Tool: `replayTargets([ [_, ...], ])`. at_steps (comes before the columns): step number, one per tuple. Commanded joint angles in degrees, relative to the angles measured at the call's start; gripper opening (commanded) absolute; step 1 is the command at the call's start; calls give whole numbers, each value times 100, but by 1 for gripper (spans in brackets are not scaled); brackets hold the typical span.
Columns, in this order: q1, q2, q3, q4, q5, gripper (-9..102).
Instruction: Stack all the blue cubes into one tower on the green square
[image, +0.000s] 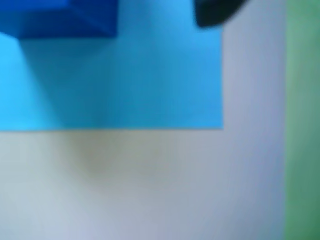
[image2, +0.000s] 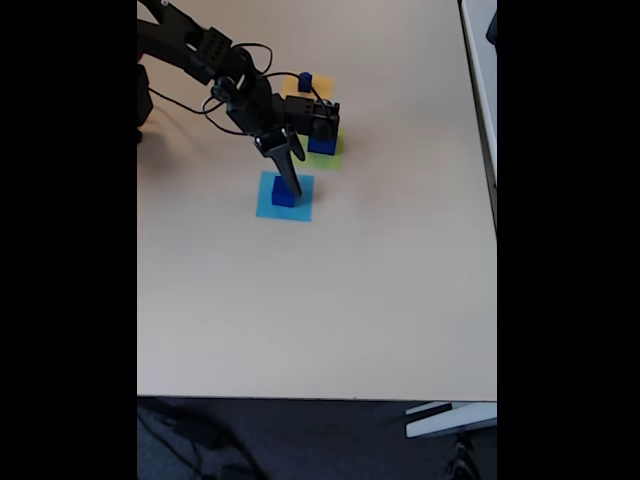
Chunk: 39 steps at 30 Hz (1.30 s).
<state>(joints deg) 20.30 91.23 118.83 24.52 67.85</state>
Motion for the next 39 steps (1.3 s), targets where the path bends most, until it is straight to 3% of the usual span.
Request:
replayTargets([
  [1,53,114,141,-369,-9,47],
  [12,237,141,712,-826,-35,47],
  [39,554,79,949,-1011,343,38],
])
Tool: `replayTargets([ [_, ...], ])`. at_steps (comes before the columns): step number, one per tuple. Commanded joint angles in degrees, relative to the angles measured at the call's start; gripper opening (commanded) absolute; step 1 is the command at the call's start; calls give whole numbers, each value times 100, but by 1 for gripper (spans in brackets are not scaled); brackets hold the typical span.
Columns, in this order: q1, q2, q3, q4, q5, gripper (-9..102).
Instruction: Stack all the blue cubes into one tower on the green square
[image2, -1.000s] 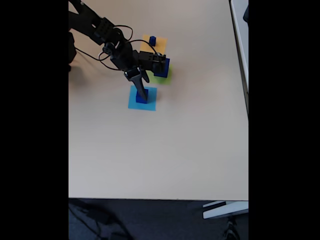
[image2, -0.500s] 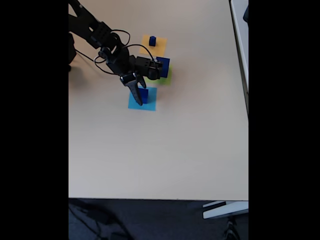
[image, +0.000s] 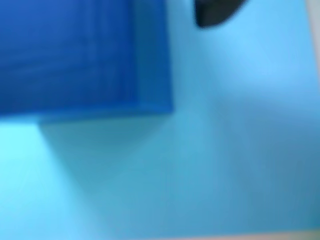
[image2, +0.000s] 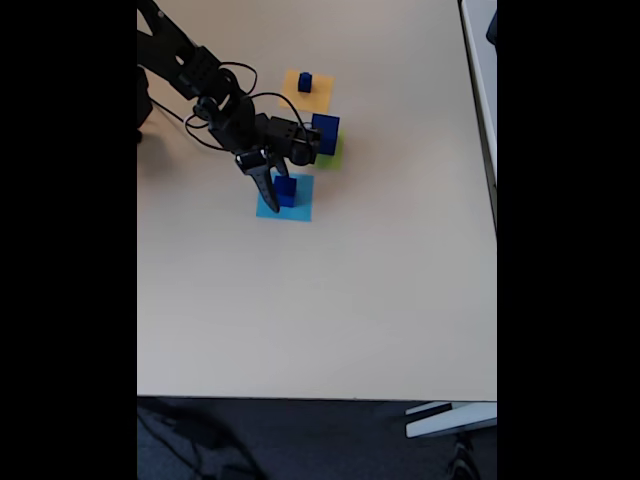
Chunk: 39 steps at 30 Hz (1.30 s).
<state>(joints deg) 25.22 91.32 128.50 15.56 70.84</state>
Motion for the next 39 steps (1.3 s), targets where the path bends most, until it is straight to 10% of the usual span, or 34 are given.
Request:
replayTargets([
  [1,70,70,-18,-114,44,37],
  [39,-53,396,-422,220,114,3],
])
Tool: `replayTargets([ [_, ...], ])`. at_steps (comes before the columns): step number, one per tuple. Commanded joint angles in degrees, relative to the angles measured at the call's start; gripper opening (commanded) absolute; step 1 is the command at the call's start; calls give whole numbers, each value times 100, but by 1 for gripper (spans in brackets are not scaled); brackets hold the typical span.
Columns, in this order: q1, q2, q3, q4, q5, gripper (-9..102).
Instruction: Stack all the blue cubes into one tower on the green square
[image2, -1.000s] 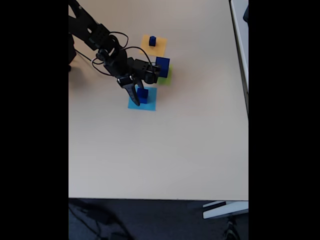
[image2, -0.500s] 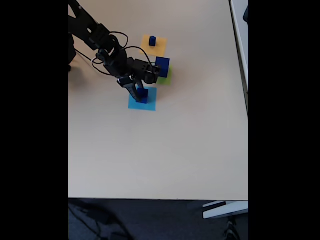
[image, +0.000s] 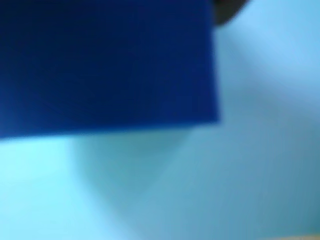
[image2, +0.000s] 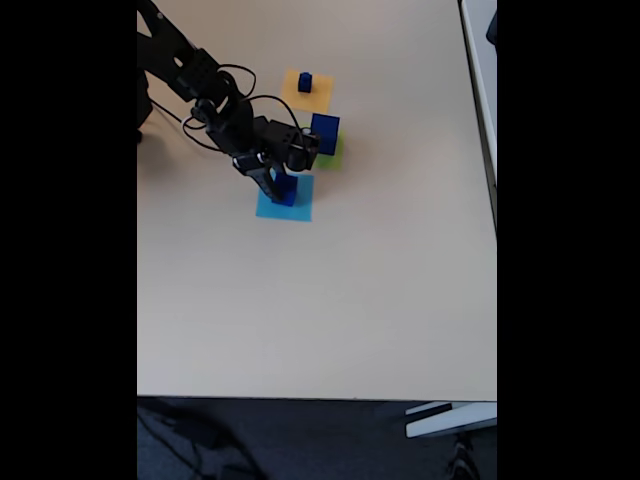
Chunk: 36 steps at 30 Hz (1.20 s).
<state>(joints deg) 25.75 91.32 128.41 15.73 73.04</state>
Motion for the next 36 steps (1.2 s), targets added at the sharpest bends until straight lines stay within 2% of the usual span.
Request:
replayTargets([
  [1,-141,475,-606,448,-141,3],
  [7,-413,1107,-1802,2048,-272,4],
  [13,-773,1485,-2276,2619,97,4],
  [19,-1274,1389,-2312,2628,809,4],
  [22,-1415,1169,-2505,2602,817,4],
  [30,-1538,844,-2487,1916,642,2],
  [36,-1661,615,-2558,1837,870,2],
])
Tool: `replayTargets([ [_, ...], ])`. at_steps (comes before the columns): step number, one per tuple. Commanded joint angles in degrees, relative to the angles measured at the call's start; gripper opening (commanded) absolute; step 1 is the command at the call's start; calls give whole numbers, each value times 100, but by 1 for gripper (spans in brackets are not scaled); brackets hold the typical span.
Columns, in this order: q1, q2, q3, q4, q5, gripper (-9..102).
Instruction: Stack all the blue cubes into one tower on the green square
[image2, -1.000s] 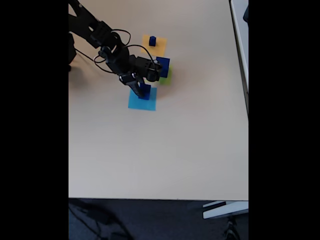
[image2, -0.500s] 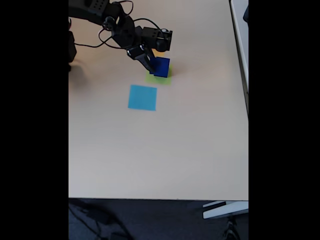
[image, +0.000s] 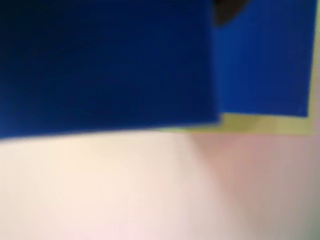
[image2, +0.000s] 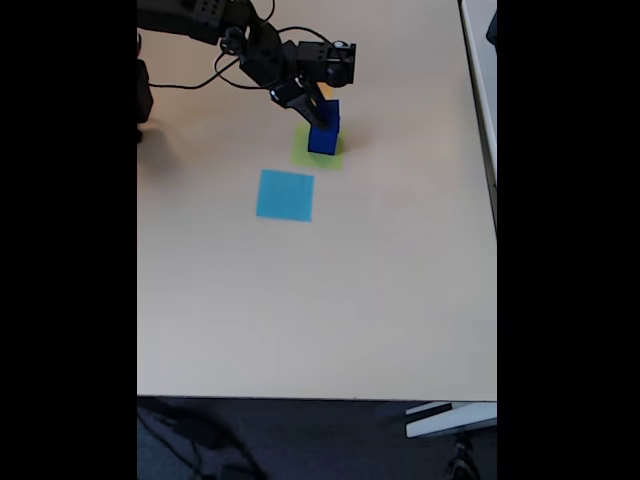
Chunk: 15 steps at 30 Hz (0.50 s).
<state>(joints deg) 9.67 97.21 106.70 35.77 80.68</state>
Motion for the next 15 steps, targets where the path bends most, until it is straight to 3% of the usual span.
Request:
replayTargets([
  [1,-70,-18,-413,-167,132,2],
  [15,-229,-422,-369,-149,334,1],
])
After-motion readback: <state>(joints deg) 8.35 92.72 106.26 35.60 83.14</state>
